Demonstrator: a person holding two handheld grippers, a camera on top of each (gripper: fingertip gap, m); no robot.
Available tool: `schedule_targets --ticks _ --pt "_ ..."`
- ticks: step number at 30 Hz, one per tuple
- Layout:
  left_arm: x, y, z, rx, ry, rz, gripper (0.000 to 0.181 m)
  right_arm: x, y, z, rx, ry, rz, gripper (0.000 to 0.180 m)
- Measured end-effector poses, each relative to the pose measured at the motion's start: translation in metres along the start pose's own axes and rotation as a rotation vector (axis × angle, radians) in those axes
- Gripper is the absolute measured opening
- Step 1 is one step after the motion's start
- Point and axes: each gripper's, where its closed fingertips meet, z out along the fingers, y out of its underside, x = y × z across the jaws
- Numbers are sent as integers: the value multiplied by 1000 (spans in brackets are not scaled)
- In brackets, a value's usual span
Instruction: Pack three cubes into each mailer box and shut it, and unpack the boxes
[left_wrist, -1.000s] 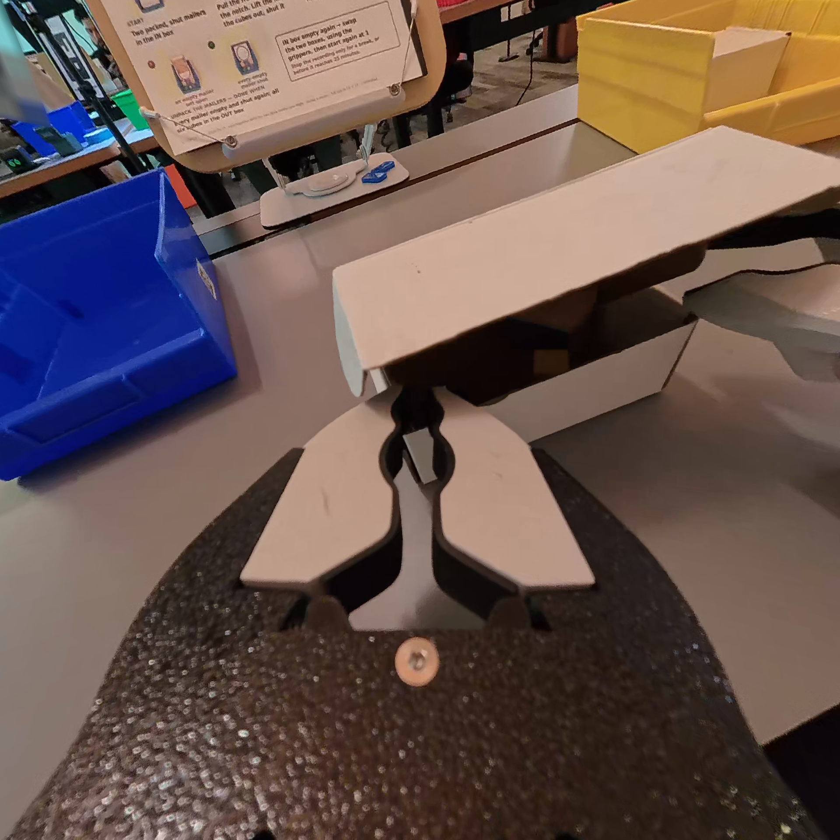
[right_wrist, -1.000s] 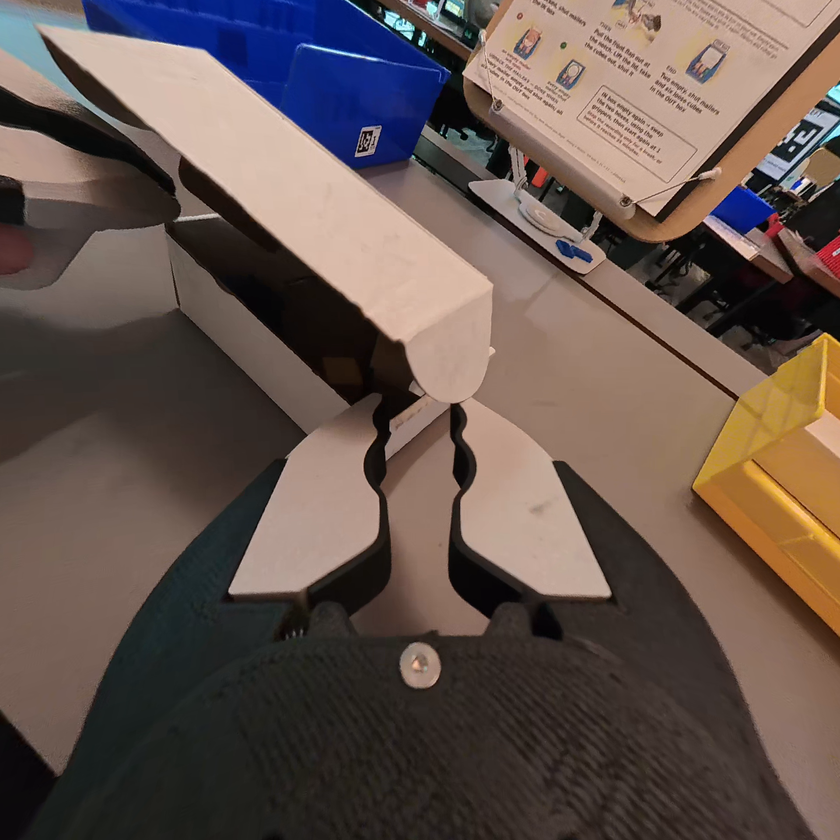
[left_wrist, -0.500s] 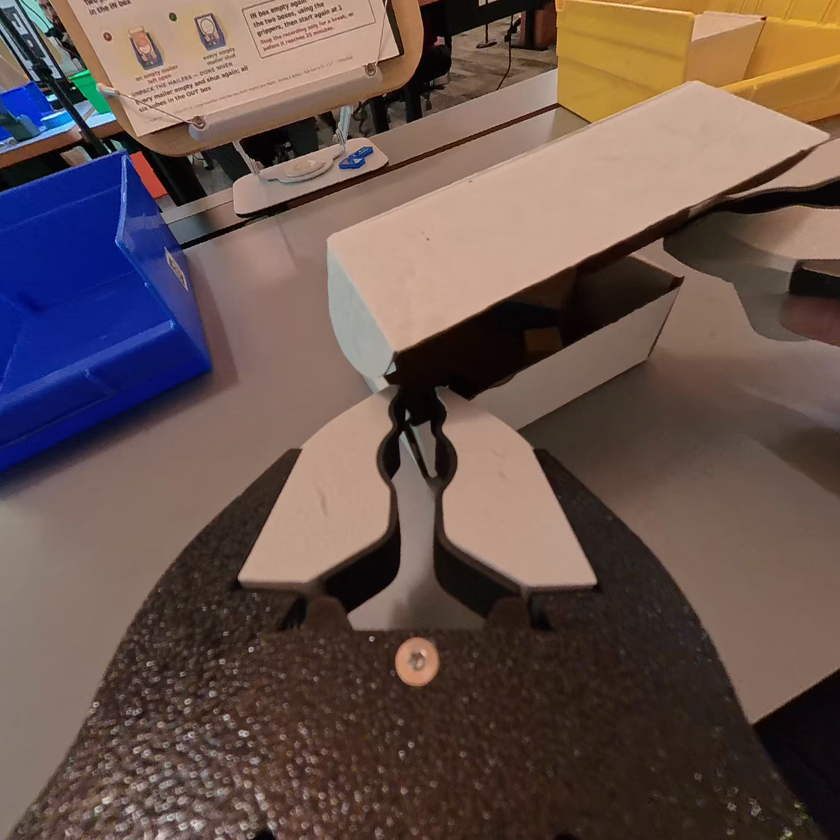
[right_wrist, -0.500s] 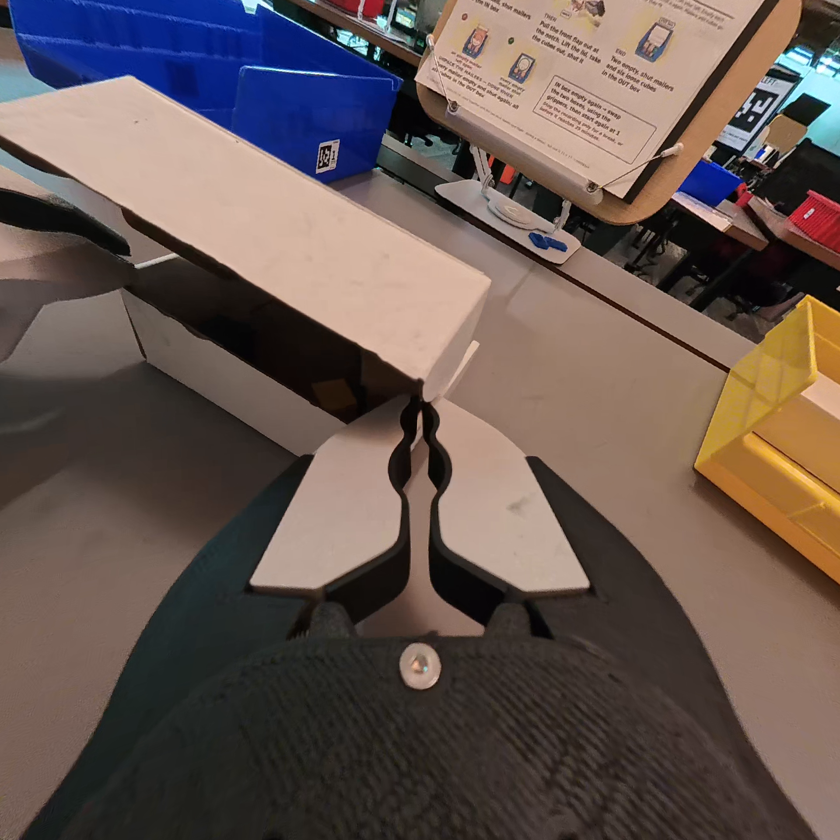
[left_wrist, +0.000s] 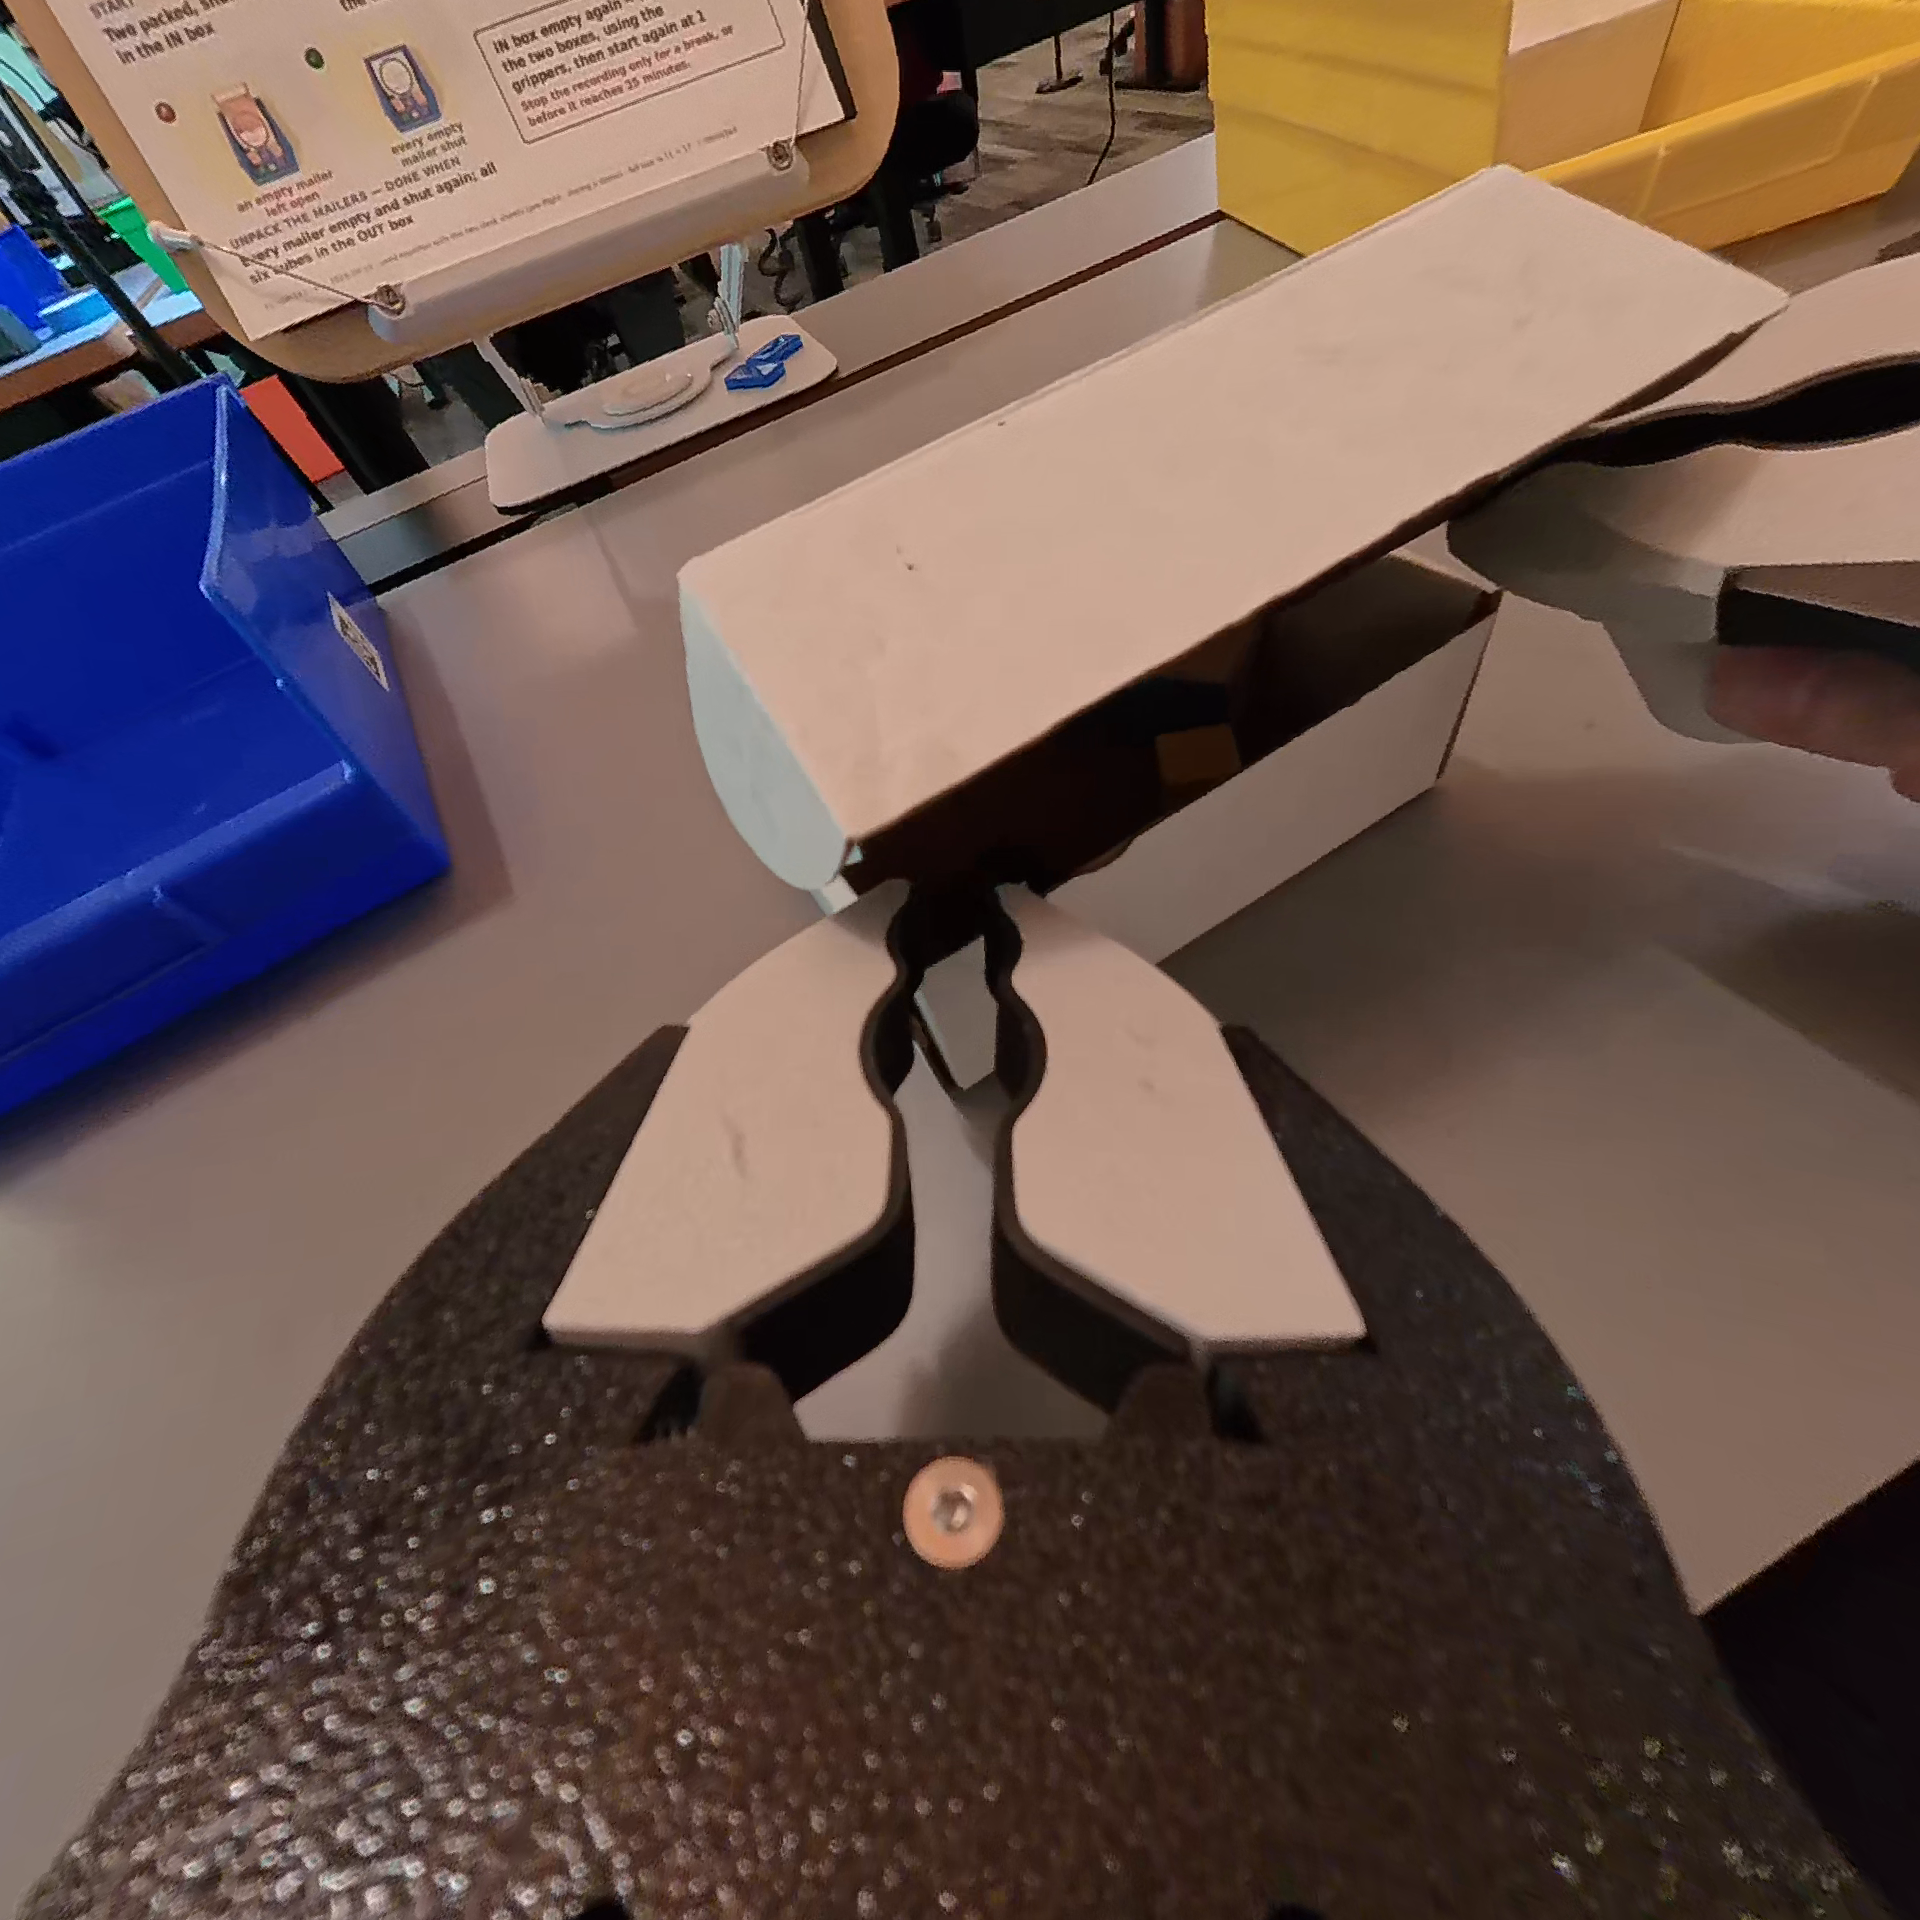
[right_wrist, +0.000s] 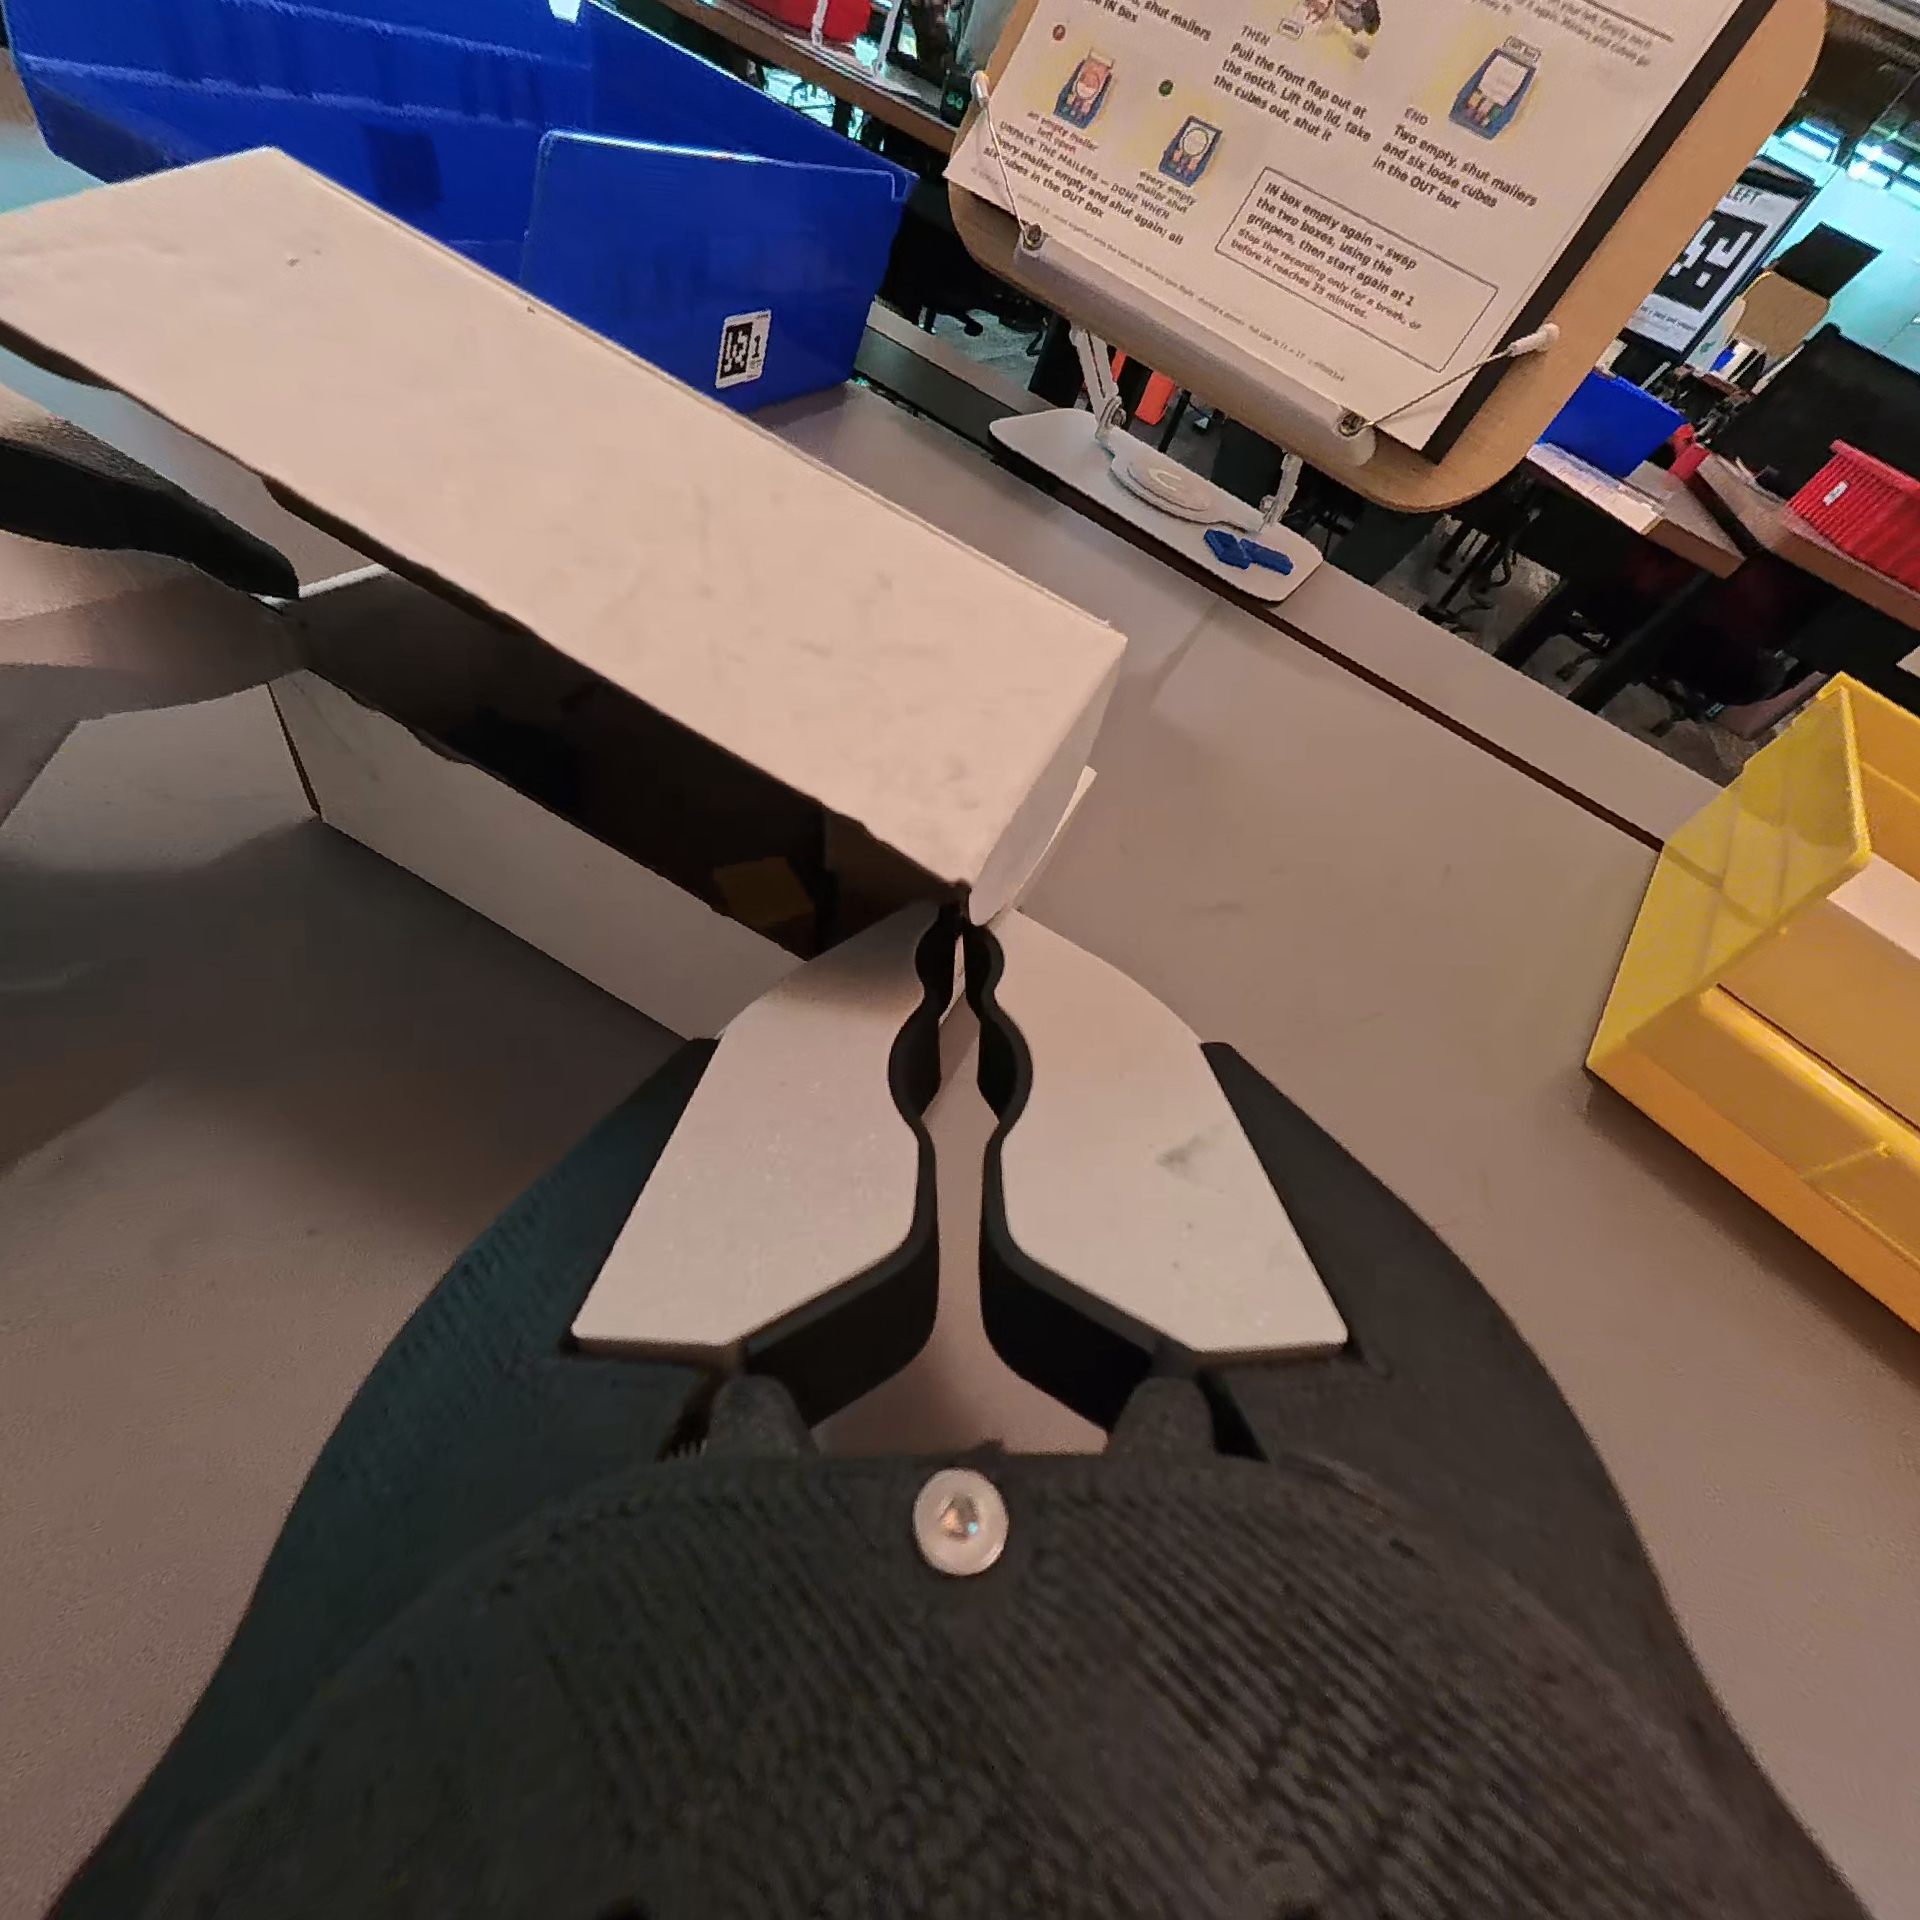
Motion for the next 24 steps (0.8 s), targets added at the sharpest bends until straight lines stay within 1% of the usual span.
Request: schedule_targets --ticks 10,13,16,19,21,24 --pt "-2 -8 -9 54 -24 29 10 1 2 2 -14 10 -11 1" --pt "-8 -5 -11 25 -67 37 11 0 2 2 -17 13 -9 1" --pt "-11 -7 -13 24 -89 8 19 0 1 2 -26 4 -2 1" --pt "-14 -22 -14 76 -86 -26 24 0 -6 0 -18 -15 16 1" --pt "-19 -30 -15 82 -106 -14 24 2 -12 -2 -19 -9 6 7" --pt "-27 -36 -16 73 -147 23 23 13 -25 -9 8 42 -33 15"
